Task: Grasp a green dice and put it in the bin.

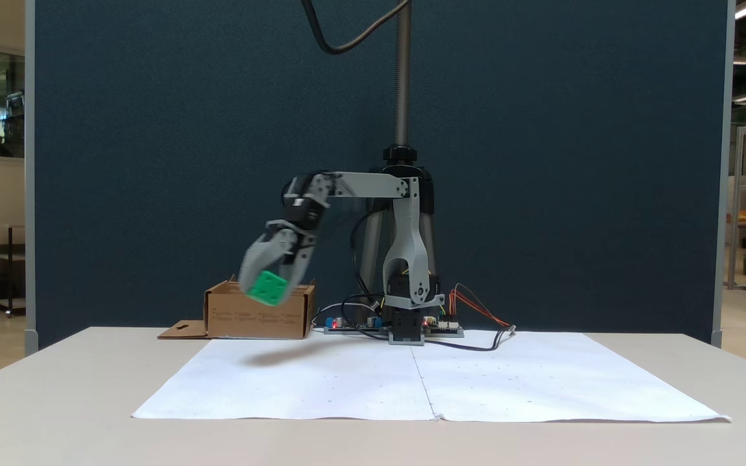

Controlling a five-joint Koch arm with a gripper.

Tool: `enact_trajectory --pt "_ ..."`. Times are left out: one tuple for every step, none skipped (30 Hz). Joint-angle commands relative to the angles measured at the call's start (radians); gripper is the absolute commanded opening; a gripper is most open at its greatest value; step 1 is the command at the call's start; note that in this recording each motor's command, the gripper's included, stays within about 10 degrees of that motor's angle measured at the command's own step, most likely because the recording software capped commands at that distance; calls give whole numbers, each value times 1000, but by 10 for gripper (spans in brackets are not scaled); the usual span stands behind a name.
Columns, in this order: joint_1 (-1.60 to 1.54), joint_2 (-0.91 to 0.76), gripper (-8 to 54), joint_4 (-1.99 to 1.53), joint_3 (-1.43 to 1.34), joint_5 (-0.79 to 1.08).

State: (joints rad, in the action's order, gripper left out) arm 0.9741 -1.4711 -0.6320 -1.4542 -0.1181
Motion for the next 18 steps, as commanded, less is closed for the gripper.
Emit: enact_trajectory --pt "143 -54 119 -21 69 112" --pt "201 -54 119 -21 77 138" --pt "258 -54 119 -21 89 163" --pt "314 -54 119 -21 103 179" --pt "377 -52 119 -21 120 192" --pt "439 -52 119 -21 130 204" --pt "495 -52 119 -21 138 219" --pt "546 -52 119 -21 141 247" --pt "595 -51 119 -21 141 278" --pt "640 -51 119 -20 141 311" --pt "678 -51 119 -18 141 334" --pt "712 -49 119 -20 141 360" --pt "741 -46 119 -21 141 382" --pt "767 -44 119 -31 140 397" --pt "784 -44 118 -48 140 419" --pt "796 -43 119 -60 140 433" --pt "802 -35 119 -75 140 451" --pt "804 -31 119 -97 140 468"
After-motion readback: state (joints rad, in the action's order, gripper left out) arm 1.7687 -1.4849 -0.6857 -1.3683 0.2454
